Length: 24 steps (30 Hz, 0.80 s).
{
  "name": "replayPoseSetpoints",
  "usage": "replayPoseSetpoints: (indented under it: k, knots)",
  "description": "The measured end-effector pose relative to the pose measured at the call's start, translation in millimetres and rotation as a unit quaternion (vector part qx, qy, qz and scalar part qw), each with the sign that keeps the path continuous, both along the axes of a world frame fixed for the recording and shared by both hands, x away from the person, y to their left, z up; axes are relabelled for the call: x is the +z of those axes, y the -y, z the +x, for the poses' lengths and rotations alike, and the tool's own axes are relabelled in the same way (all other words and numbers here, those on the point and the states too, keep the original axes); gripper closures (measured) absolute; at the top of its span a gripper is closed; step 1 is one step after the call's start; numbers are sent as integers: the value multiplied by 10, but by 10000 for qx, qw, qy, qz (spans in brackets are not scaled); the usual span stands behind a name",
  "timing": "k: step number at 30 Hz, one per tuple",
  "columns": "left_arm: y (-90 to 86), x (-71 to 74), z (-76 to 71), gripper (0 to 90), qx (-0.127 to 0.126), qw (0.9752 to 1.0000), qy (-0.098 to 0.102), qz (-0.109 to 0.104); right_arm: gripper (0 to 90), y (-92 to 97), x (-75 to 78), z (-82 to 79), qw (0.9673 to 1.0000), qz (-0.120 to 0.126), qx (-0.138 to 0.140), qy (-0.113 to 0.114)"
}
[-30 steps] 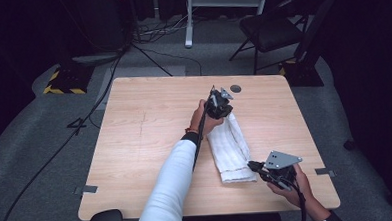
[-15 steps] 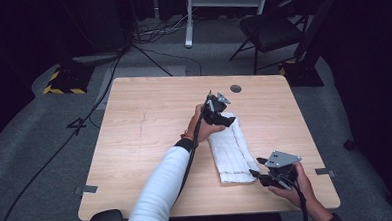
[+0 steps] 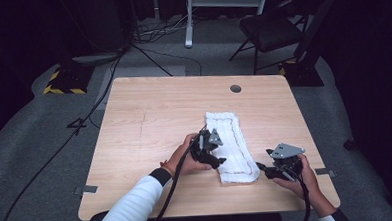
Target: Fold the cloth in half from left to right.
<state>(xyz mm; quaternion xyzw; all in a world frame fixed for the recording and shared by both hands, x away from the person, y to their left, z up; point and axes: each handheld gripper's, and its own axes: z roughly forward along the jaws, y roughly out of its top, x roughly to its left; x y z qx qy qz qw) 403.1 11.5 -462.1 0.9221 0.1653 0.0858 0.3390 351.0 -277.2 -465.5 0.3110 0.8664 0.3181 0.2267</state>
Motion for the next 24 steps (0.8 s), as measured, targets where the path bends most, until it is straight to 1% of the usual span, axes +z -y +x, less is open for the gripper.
replayPoseSetpoints:
  k: [2, 4, 6, 7, 8, 10, 12, 14, 15, 16, 17, 19, 22, 24]
  knots:
    - [-19, -53, -87, 270, -25, 10000, -76, -18, 365, 39, -45, 30, 9999, 8, -43, -122]
    - [-16, -101, -158, 270, -37, 10000, -57, 38, 359, 67, -78, 56, 9999, 3, -15, -158]
    - [3, -160, -216, 273, -134, 9994, 124, 282, 358, 71, -99, 66, 9997, -27, 39, -227]
    - [10, -198, -238, 275, -144, 9991, 132, 380, 358, 67, -111, 69, 9997, -35, 69, -214]
    - [7, -206, -240, 279, -152, 9990, 120, 411, 358, 58, -129, 69, 9996, -59, 112, -255]
    - [-25, -235, -235, 282, -104, 9994, 37, 332, 357, 44, -151, 71, 9993, -70, 190, -320]
    - [-51, -262, -228, 270, -67, 9994, -40, 337, 357, 19, -172, 68, 9990, -90, 277, -343]
    - [-77, -278, -207, 269, -18, 9995, -183, 239, 357, 1, -188, 68, 9985, -99, 359, -395]
    - [-90, -281, -199, 266, 13, 9994, -256, 227, 357, -7, -196, 68, 9983, -102, 393, -414]
    - [-97, -283, -201, 259, 17, 9995, -249, 216, 359, -22, -211, 67, 9980, -142, 431, -431]
    - [-111, -284, -208, 257, -17, 9996, -193, 221, 362, -28, -214, 62, 9979, -152, 454, -425]
    - [-131, -283, -222, 257, -14, 9996, -192, 223, 367, -60, -211, 40, 9978, -183, 485, -402]
    - [-168, -276, -247, 257, 60, 9993, -282, 258, 370, -90, -209, 23, 9976, -200, 537, -387]
    - [-196, -271, -278, 252, 65, 9994, -208, 286, 371, -114, -206, 5, 9975, -242, 554, -364]
